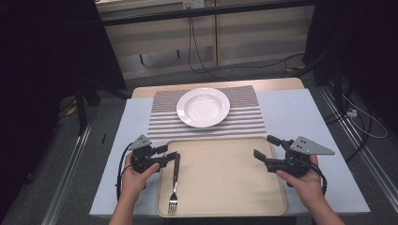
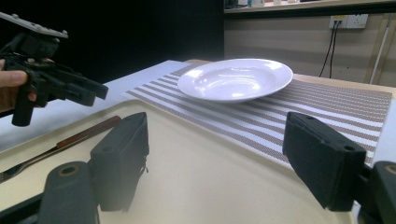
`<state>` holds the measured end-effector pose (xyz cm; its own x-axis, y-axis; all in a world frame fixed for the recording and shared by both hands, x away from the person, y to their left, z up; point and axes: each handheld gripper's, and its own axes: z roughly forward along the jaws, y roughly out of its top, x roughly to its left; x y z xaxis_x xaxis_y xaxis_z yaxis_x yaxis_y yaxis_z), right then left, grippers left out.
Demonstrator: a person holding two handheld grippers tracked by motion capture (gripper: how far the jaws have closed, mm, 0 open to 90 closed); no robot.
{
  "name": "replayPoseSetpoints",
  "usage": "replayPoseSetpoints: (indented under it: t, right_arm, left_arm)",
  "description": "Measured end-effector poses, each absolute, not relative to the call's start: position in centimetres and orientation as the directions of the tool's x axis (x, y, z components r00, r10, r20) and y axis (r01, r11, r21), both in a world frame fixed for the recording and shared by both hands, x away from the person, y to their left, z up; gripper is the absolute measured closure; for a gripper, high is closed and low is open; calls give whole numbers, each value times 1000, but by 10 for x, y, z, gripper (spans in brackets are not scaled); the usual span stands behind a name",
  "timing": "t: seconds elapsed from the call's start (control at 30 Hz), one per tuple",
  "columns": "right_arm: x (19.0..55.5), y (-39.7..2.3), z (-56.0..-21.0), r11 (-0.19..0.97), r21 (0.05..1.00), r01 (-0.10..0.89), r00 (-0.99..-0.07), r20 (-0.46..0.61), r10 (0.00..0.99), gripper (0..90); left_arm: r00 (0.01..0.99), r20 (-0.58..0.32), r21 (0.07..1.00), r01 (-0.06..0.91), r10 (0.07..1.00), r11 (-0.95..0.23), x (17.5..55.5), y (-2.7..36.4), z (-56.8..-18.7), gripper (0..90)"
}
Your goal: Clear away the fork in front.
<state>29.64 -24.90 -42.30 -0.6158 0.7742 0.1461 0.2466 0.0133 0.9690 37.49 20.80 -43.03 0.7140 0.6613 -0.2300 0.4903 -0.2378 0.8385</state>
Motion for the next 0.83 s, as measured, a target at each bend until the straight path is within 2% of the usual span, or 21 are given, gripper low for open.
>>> replayPoseSetpoints:
  t: [0.23,0.3,0.37,0.6,0.83]
  right_arm:
    - [288,-253,-427,40,959,282,-608,146,780,221]
    - [284,-255,-426,49,958,283,-605,139,784,219]
    - [280,-256,-425,74,956,283,-606,118,786,217]
    - [269,-264,-430,87,949,304,-605,122,787,212]
    - [267,-268,-431,53,952,302,-594,144,791,211]
  left_arm:
    - [711,-217,862,461,669,-210,358,218,-417,322]
    - [712,-216,870,451,668,-199,355,222,-416,311]
    - [708,-211,869,451,674,-201,353,227,-415,302]
    - [700,-184,873,439,690,-213,345,242,-415,183]
    - [701,-187,880,432,688,-200,343,243,-414,162]
